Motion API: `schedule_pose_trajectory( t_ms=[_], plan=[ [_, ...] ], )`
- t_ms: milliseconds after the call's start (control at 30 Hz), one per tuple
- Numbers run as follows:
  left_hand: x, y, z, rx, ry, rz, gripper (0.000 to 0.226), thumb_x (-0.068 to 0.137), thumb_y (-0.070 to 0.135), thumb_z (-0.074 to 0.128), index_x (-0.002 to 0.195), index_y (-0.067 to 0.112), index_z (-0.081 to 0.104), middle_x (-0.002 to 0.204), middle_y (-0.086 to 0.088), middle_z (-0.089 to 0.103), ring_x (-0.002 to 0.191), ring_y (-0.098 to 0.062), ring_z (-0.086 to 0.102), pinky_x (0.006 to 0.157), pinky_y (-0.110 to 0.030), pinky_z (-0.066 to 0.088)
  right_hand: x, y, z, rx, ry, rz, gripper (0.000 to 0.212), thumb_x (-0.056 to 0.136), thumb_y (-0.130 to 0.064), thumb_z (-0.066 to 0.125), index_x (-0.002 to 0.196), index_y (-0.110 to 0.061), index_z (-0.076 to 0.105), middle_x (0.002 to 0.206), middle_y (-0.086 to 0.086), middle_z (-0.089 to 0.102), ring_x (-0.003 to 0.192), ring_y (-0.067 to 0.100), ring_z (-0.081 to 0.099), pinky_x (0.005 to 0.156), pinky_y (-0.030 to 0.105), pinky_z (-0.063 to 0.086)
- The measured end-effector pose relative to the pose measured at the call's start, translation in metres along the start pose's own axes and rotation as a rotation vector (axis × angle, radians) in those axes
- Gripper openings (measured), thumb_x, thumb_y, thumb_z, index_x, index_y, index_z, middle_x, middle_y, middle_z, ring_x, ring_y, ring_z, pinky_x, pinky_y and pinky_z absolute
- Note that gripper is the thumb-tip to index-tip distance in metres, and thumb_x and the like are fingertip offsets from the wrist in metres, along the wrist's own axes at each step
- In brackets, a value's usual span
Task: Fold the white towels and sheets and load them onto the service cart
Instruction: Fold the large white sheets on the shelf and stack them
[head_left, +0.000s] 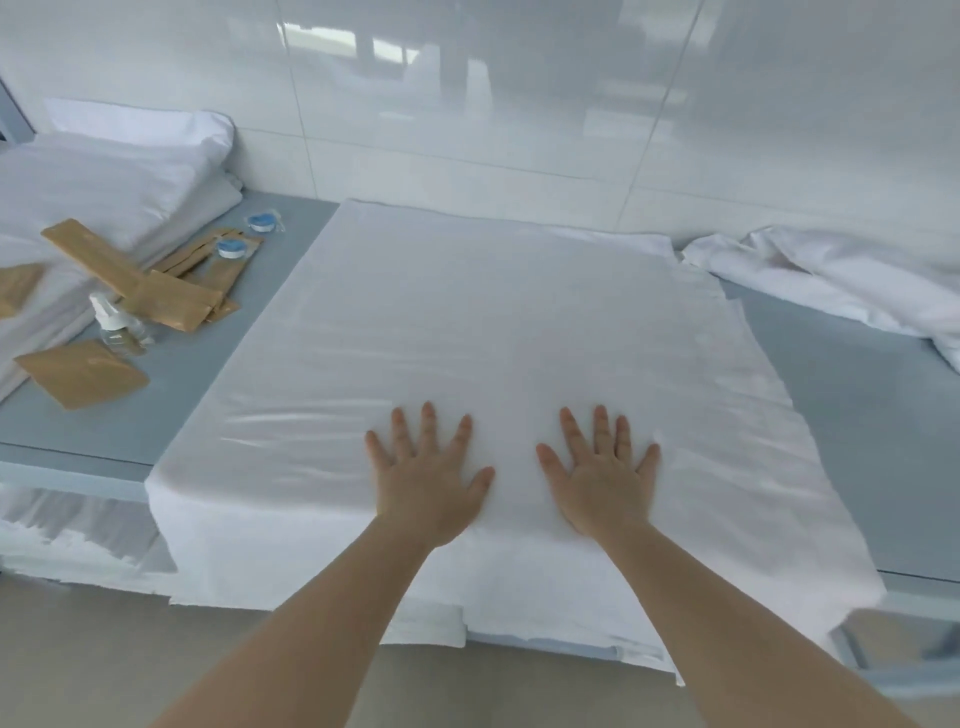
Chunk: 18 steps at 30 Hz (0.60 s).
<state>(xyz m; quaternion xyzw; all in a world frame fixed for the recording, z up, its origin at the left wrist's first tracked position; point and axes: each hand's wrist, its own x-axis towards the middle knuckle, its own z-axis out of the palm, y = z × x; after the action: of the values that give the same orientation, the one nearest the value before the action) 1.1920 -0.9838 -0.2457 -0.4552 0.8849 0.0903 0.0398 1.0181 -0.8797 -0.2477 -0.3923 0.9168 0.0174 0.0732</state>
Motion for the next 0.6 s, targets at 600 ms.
schedule_pose_trajectory(
  t_ms=[600],
  plan=[
    [-0.006,0.043,0.006,0.057,-0.061,0.066,0.083,0.069,0.087,-0.005,0.141,0.050,-0.025,0.157,0.003,-0.028,0.141,-0.037,-0.030,0.102,-0.071,-0.014,-0.037,0.061,-0.002,0.071,-0.019,0.050,0.062,0.091,-0.069,0.007,0.148,-0.048,-0.007,0.161,-0.005,-0.011,0.147,0.027,-0.013,0.106,0.068,-0.008]
  ],
)
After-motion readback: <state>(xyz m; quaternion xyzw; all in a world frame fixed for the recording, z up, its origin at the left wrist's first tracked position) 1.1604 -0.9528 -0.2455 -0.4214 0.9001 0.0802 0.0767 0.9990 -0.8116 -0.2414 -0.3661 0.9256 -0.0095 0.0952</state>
